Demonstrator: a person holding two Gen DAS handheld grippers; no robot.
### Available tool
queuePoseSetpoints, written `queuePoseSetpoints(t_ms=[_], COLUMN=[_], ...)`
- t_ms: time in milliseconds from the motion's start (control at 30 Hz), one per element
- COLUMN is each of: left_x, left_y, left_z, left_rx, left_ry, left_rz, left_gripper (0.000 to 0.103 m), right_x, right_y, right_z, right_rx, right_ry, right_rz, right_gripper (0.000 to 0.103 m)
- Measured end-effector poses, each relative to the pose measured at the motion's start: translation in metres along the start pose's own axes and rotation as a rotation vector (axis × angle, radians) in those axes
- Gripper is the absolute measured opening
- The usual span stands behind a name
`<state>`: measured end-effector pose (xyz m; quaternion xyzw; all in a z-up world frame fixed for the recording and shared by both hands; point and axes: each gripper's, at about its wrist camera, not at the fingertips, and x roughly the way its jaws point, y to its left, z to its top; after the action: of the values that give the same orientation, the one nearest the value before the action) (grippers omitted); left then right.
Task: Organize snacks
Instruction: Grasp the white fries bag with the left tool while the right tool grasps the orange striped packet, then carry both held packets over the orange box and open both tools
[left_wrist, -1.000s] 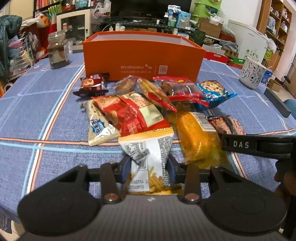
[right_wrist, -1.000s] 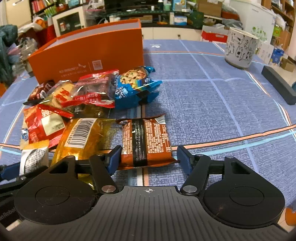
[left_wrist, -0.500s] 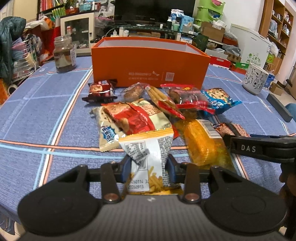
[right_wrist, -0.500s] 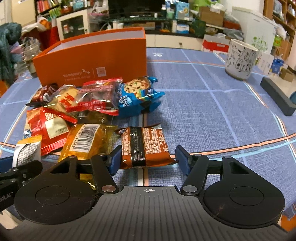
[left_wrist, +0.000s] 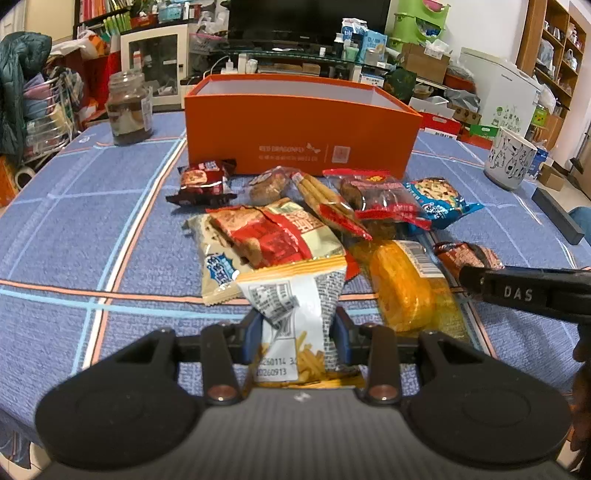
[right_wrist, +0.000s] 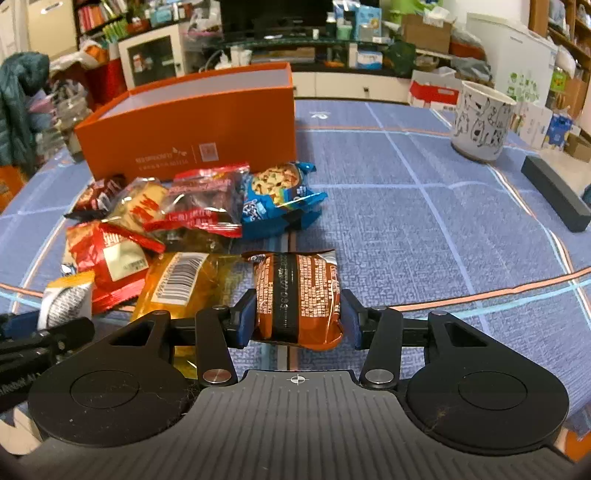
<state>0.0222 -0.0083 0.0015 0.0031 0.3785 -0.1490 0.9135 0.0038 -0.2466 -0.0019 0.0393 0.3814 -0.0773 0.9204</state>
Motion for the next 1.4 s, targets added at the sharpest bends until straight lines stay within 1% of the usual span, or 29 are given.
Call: queuePoseSetpoints(t_ms=[100,133,200,333,433,533,733,833,1033,1167,1300,1400], left_x=[0.0,0.0,-0.001,0.0,0.001,0.0,-0.001,-0.004,-0.011,-0.014,-0.019,-0.024], left_y=[0.0,0.0,0.0,-0.001,-0.001,-0.001,-0.001,-0.001,0.003,0.006,0.012,0.023], left_z=[0.0,0.001,0.001,0.0,0.0,0.0,0.004,0.01,0.029,0.038,0.053,0.07], left_rx=[-0.001,0.0,-0.002,0.004,0.007,0.011,0.0,0.001,-0.008,-0.022,-0.019,-0.034], left_ry=[0.0,-0.001,-0.004,0.002,0.007,0.006,-0.004,-0.017,-0.078,-0.097,-0.124,-0.147], left_rz=[0.0,0.0,0.0,-0.001,-0.001,-0.002,-0.001,0.006,0.055,0.081,0.086,0.089], left_gripper=[0.037,0.037,0.037,0.037,0.037,0.037,0.037,0.037,0.037,0.037,0.037,0.037], right_x=[0.007,0.006,0.0,-0.019,-0.025,-0.03,-0.035,-0.041,-0.049,-0.05,-0.054,-0.056], right_y=[0.001,0.001,0.004,0.022,0.034,0.037,0.037,0.039,0.041,0.043,0.047,0.051], right_z=[-0.003,-0.003,-0.001,-0.002,-0.005,-0.004,0.001,0.005,0.014,0.019,0.03,0.047], right_rx=[0.008,0.004,-0.018,-0.146,-0.213,-0.241,-0.223,-0.222,-0.196,-0.181,-0.179,-0.182], right_ry=[0.031,0.025,-0.014,-0.128,-0.168,-0.196,-0.2,-0.221,-0.24,-0.233,-0.25,-0.268], right_rz=[0.01,0.01,0.003,-0.054,-0.074,-0.085,-0.066,-0.055,-0.031,-0.017,-0.006,0.017], right_gripper=[0.032,0.032,0.032,0.032,0.032,0.032,0.032,0.032,0.032,0.032,0.032,0.032])
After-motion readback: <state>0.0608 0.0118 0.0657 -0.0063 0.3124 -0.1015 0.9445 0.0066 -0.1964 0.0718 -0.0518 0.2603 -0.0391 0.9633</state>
